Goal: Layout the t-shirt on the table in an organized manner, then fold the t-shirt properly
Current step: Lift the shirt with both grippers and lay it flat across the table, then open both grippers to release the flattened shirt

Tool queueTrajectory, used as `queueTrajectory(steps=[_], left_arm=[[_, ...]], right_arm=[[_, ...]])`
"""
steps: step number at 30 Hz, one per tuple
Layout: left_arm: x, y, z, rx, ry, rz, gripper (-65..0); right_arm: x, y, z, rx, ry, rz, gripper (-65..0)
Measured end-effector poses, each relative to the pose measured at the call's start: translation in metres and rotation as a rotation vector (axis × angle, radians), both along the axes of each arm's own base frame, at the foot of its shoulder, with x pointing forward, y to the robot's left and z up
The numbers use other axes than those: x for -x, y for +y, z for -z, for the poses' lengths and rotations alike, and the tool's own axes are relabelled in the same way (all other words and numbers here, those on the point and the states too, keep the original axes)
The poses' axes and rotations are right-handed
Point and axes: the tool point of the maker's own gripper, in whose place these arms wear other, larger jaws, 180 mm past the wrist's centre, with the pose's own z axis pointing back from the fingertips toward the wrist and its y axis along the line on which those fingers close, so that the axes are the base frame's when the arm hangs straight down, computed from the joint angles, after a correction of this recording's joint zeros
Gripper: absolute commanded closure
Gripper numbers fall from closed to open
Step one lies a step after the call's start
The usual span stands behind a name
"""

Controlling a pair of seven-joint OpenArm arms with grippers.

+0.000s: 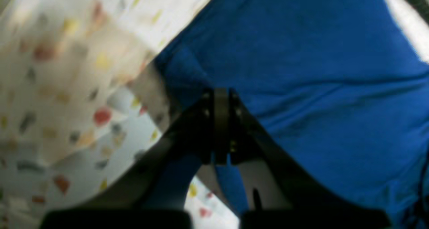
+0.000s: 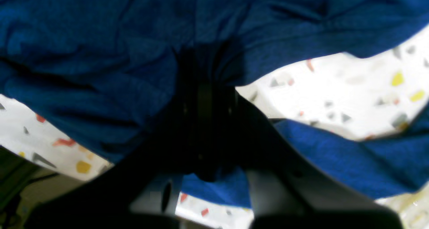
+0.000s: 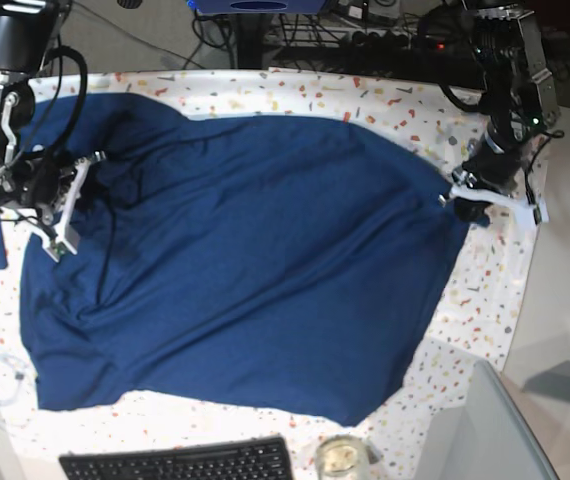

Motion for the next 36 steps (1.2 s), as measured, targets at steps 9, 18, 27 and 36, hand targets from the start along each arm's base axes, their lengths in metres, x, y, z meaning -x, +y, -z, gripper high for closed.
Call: queueTrajectory(steps=[9, 18, 27, 36], left_arm=[[0.022, -0.001, 0.030, 0.029, 0.074, -0.014, 0.0], [0.026, 0.001, 0.032, 0.027, 0.084, -0.019, 0.0], [0.030, -0.002, 0.034, 0.029, 0.093, -0.013, 0.0], [0.039, -0.002, 0.039, 0.029, 0.113, -0.011, 0.0]], right_arm=[[-0.002, 0.001, 0.012, -0.029, 0.025, 0.014, -0.2], [0.017, -0.033, 0.014, 0.001, 0.049, 0.104, -0.2], [0.029, -0.048, 0.019, 0.003, 0.065, 0.233, -6.6], [0.015, -0.048, -0.013, 0.012, -0.068, 0.282, -37.1]])
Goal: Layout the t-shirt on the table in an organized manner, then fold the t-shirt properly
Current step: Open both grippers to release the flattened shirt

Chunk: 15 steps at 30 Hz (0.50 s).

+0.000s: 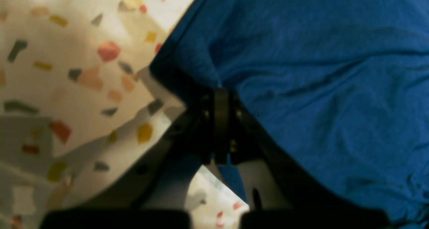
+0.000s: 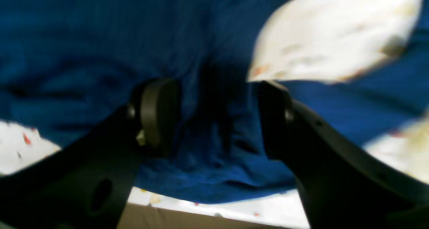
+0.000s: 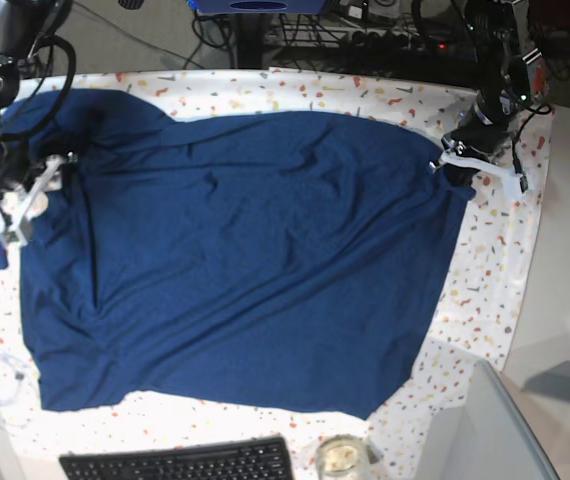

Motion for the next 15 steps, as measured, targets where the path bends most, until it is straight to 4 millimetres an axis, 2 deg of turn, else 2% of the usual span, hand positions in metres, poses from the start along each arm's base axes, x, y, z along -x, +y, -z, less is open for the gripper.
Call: queueTrajectory(steps=[3, 7, 9, 12, 13, 15], left_arm=[[-0.001, 0.000, 0.000, 0.001, -0.002, 0.001, 0.0], [-0.002, -0.001, -0.001, 0.002, -0.004, 0.001, 0.0], [-0.002, -0.001, -0.001, 0.002, -0.004, 0.001, 0.0], [-0.002, -0.001, -0.001, 0.002, -0.004, 0.000, 0.0], [-0.002, -0.001, -0.001, 0.003, -0.004, 0.000, 0.0], [0.002, -0.001, 0.000, 0.003, -0.001, 0.002, 0.0]], right_arm=[[-0.010, 0.006, -0.023, 0.034, -0.078, -0.021, -36.9], [-0.024, 0.044, -0.017, -0.017, -0.109, -0.127, -34.2], [-0.030, 0.055, -0.005, -0.060, -0.116, -0.135, -23.1], [-0.025, 0.055, 0.016, -0.093, -0.064, -0.113, -3.8], [-0.021, 0.051, 0.020, -0.093, -0.048, -0.110, 0.0], [-0.016, 0.042, 0.026, -0.084, -0.031, -0.103, -1.5]])
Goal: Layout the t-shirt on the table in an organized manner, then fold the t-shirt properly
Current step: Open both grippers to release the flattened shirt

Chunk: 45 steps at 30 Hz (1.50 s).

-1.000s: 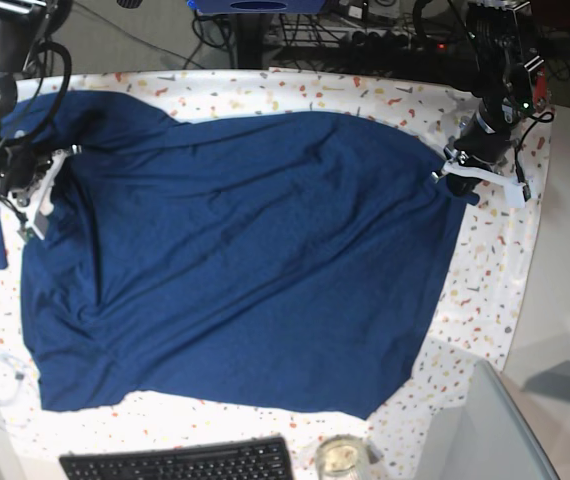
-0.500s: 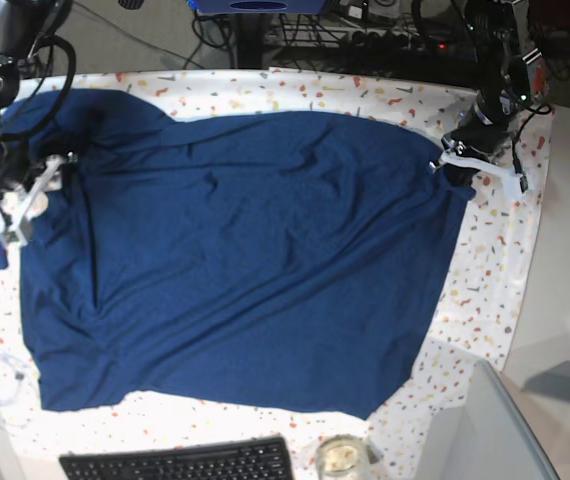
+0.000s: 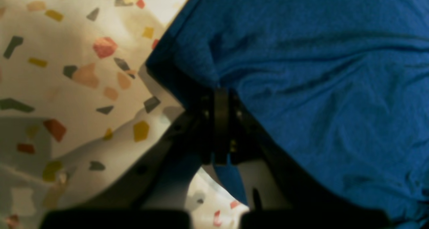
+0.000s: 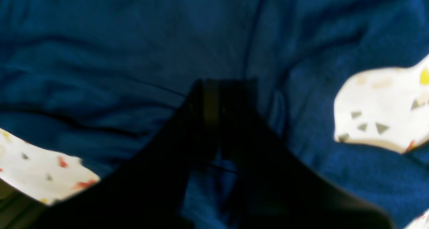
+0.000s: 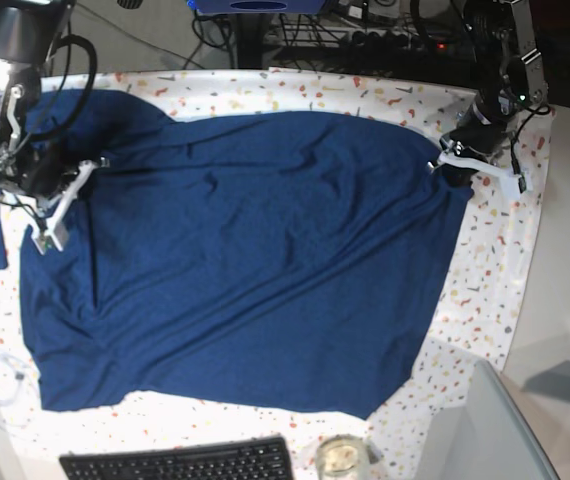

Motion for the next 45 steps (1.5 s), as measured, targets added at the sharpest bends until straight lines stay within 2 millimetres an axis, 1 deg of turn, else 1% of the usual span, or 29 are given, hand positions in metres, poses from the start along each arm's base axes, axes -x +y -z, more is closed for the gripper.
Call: queueTrajectory(steps=[1, 4, 6, 9, 11, 13, 15, 18, 20, 22, 26, 28, 31, 35, 36, 37, 38, 40, 41, 43, 44, 45], left_arm=[[0.002, 0.001, 0.001, -0.002, 0.006, -0.001, 0.0], [0.011, 0.001, 0.005, -0.002, 0.028, -0.005, 0.0], [0.012, 0.002, 0.006, -0.004, 0.029, -0.005, 0.0], [0.014, 0.002, 0.007, -0.004, 0.034, -0.004, 0.0], [0.016, 0.002, 0.007, -0.003, 0.038, -0.004, 0.0], [0.015, 0.002, 0.007, -0.003, 0.036, -0.004, 0.0], [0.012, 0.001, 0.000, -0.013, 0.018, 0.004, 0.0], [0.012, 0.000, -0.015, -0.030, -0.016, 0.019, 0.0], [0.013, -0.001, -0.019, -0.038, -0.023, 0.027, 0.0], [0.014, -0.002, -0.021, -0.039, -0.028, 0.031, 0.0], [0.019, -0.002, -0.019, -0.038, -0.017, 0.029, 0.0], [0.022, -0.001, -0.017, -0.038, -0.009, 0.029, 0.0], [0.028, -0.001, -0.015, -0.038, 0.004, 0.027, 0.0], [0.026, 0.000, -0.016, -0.039, 0.000, 0.024, 0.0], [0.026, 0.000, -0.016, -0.039, -0.002, 0.023, -2.3], [0.026, 0.000, -0.017, -0.037, -0.003, 0.023, -10.5], [0.026, 0.000, -0.017, -0.036, -0.003, 0.022, -21.1], [0.026, 0.000, -0.017, -0.037, -0.002, 0.023, -40.2], [0.026, 0.000, -0.017, -0.040, -0.004, 0.024, -46.9], [0.025, -0.001, -0.025, -0.049, -0.022, 0.032, -58.3], [0.024, -0.003, -0.033, -0.058, -0.039, 0.044, -61.4], [0.023, -0.004, -0.042, -0.069, -0.057, 0.050, -62.9]], right_arm=[[0.001, -0.005, 0.002, 0.002, 0.003, 0.009, -2.3], [0.001, -0.027, 0.001, -0.012, -0.025, 0.100, -0.8], [0.008, -0.043, 0.005, -0.009, -0.007, 0.157, -0.8], [0.021, -0.067, 0.012, 0.015, 0.038, 0.182, -0.8], [0.024, -0.076, 0.013, 0.028, 0.047, 0.190, -0.8], [0.023, -0.078, 0.011, 0.033, 0.045, 0.190, -0.8], [0.022, -0.076, 0.008, 0.034, 0.033, 0.190, -0.8], [0.019, -0.081, -0.008, 0.070, -0.008, 0.184, -0.8], [0.016, -0.084, -0.018, 0.101, -0.017, 0.172, -0.8], [0.005, -0.082, -0.027, 0.100, -0.054, 0.170, -0.8], [-0.012, -0.080, -0.036, 0.091, -0.095, 0.170, -0.8], [-0.011, -0.080, -0.036, 0.092, -0.094, 0.169, -0.8], [-0.002, -0.076, -0.030, 0.087, -0.070, 0.166, -0.8], [0.009, -0.075, -0.023, 0.088, -0.043, 0.164, -0.8], [0.012, -0.075, -0.022, 0.089, -0.039, 0.163, -0.8], [0.013, -0.075, -0.021, 0.090, -0.036, 0.163, -0.8], [0.015, -0.075, -0.020, 0.089, -0.032, 0.163, -0.8], [0.017, -0.075, -0.019, 0.088, -0.029, 0.163, -0.8], [0.019, -0.075, -0.018, 0.088, -0.027, 0.163, -0.8], [0.020, -0.076, -0.018, 0.090, -0.024, 0.162, -0.8], [0.020, -0.076, -0.018, 0.091, -0.024, 0.162, -0.8], [0.019, -0.077, -0.019, 0.094, -0.025, 0.162, -0.8]])
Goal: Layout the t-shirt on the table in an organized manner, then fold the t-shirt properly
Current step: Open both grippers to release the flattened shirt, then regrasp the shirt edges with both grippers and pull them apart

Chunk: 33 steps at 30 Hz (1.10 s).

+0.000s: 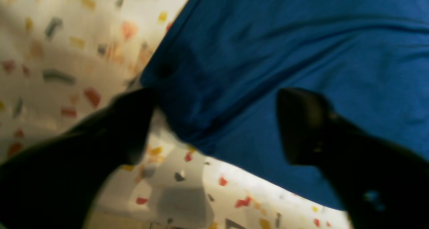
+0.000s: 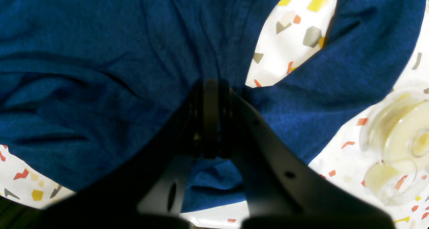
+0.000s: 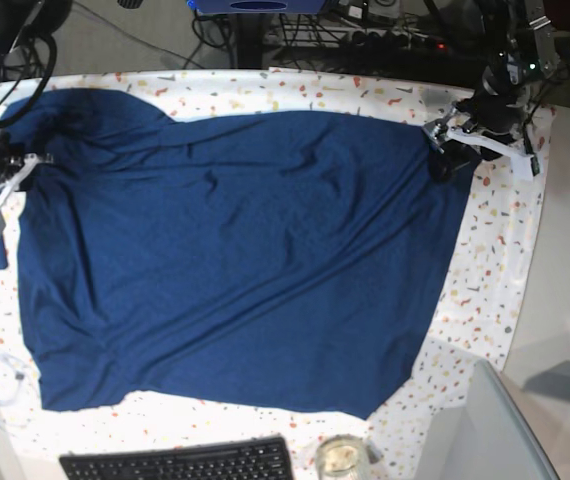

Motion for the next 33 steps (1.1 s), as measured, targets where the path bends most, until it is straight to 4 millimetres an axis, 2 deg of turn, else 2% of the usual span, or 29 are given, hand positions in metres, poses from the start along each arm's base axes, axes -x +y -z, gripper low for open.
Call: queueTrajectory(steps=[3, 5, 7, 9, 10, 11, 13, 14, 17, 20, 22, 25, 26, 30, 33], left_arm=[[-0.006, -0.006, -0.034, -0.031, -0.080, 0.033, -63.2], [-0.014, -0.001, -0.061, -0.049, -0.159, 0.003, -63.2], [-0.023, 0.004, -0.070, -0.057, -0.195, -0.017, -62.7], [-0.045, 0.005, -0.069, -0.053, -0.208, -0.016, -56.4], [-0.059, 0.004, -0.065, -0.036, -0.208, -0.005, -49.0], [-0.076, -0.002, -0.061, -0.015, -0.202, 0.022, -38.7], [-0.103, -0.014, -0.046, 0.027, -0.190, 0.059, -14.3], [-0.114, -0.018, -0.036, 0.045, -0.166, 0.072, -0.2], [-0.135, -0.029, 0.003, 0.095, -0.068, 0.083, 0.0], [-0.152, -0.040, 0.024, 0.090, -0.063, 0.092, 0.0], [-0.155, -0.048, 0.041, 0.005, -0.040, 0.148, 0.0], [-0.143, -0.053, 0.068, -0.141, 0.018, 0.238, 0.0], [-0.143, -0.053, 0.069, -0.173, -0.011, 0.248, 0.0], [-0.136, -0.043, 0.078, -0.210, 0.003, 0.249, 0.0], [-0.123, -0.010, 0.080, -0.214, -0.001, 0.155, 0.0]], right_arm=[[-0.007, -0.003, -0.004, 0.006, -0.014, -0.001, -0.8], [-0.023, -0.004, -0.011, 0.001, -0.068, 0.003, -0.8], [-0.044, -0.006, -0.016, -0.003, -0.109, -0.016, -0.8], [-0.065, -0.006, -0.014, 0.002, -0.105, -0.067, -0.8], [-0.077, -0.004, -0.014, -0.009, -0.110, -0.083, -0.8], [-0.089, -0.002, -0.014, -0.022, -0.119, -0.086, -0.8], [-0.111, 0.002, -0.018, -0.050, -0.154, -0.079, -0.8], [-0.120, 0.003, -0.020, -0.064, -0.169, -0.075, -0.8], [-0.131, -0.001, -0.018, -0.085, -0.154, -0.051, -0.8], [-0.129, 0.001, -0.012, -0.088, -0.130, -0.061, -0.8], [-0.125, 0.013, -0.005, -0.071, -0.094, -0.122, -0.8], [-0.119, 0.033, 0.005, -0.086, -0.073, -0.170, -0.8], [-0.116, 0.036, 0.008, -0.092, -0.069, -0.171, -0.8], [-0.104, 0.034, 0.008, -0.059, -0.064, -0.192, -0.8], [-0.110, 0.030, -0.012, -0.022, -0.129, -0.205, -0.8]])
